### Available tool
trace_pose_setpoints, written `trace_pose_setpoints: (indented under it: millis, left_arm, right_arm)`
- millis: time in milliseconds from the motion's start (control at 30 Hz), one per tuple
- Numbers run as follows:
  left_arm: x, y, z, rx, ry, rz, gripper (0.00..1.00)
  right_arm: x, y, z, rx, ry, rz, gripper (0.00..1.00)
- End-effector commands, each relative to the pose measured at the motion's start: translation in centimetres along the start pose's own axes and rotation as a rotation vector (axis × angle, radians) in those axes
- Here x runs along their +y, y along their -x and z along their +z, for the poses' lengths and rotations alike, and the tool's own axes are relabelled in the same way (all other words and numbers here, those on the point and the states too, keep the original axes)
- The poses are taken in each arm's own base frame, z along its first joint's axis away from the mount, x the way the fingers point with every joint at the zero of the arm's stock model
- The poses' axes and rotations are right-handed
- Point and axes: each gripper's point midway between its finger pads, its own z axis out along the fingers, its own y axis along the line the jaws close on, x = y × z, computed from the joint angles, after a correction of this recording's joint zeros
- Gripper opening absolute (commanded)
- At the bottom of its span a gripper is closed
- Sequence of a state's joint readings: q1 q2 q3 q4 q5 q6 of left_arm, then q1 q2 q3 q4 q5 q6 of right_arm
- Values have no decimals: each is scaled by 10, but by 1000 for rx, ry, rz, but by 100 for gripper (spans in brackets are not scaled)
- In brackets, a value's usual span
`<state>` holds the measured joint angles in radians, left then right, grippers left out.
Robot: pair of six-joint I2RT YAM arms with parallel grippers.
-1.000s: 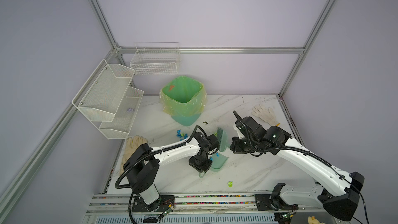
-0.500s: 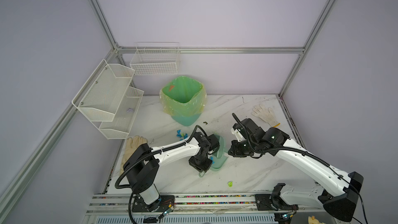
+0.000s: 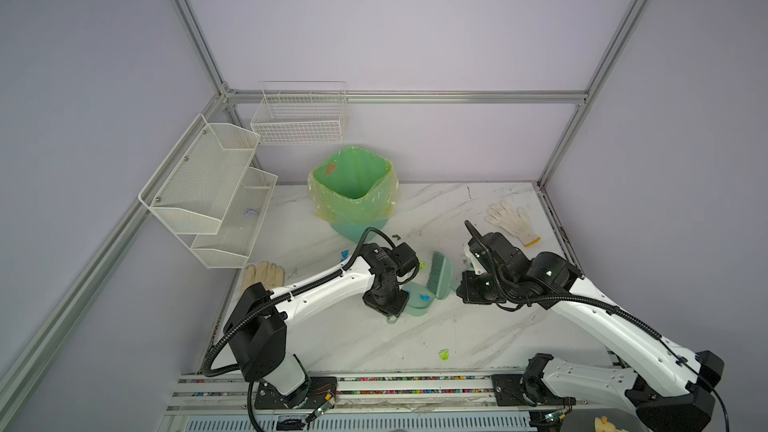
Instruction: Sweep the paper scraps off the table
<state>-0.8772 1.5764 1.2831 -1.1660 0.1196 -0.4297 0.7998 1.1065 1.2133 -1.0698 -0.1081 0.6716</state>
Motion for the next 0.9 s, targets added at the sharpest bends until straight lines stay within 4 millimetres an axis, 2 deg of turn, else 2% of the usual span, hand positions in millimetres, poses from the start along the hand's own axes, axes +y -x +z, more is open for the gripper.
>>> trace_pose_setpoints:
  millis: [0, 200, 400, 600, 867]
  left_arm:
    - [-7, 20, -30, -113, -25, -2, 0]
    - [2, 15, -26, -115, 10, -9, 0]
    - [6, 18, -33, -156, 28, -9, 0]
    - [7, 19, -37, -181, 31, -10, 0]
    - [14, 17, -33, -179, 62, -7, 0]
  right_arm:
    - [-10, 6, -18, -56, -34, 30, 0]
    - [-11, 8, -25, -64, -43, 29, 0]
    - [-11, 3, -24, -38, -34, 20, 0]
    - [1, -13, -29, 26, 59, -18, 0]
    - [8, -46, -30, 161, 163, -20, 0]
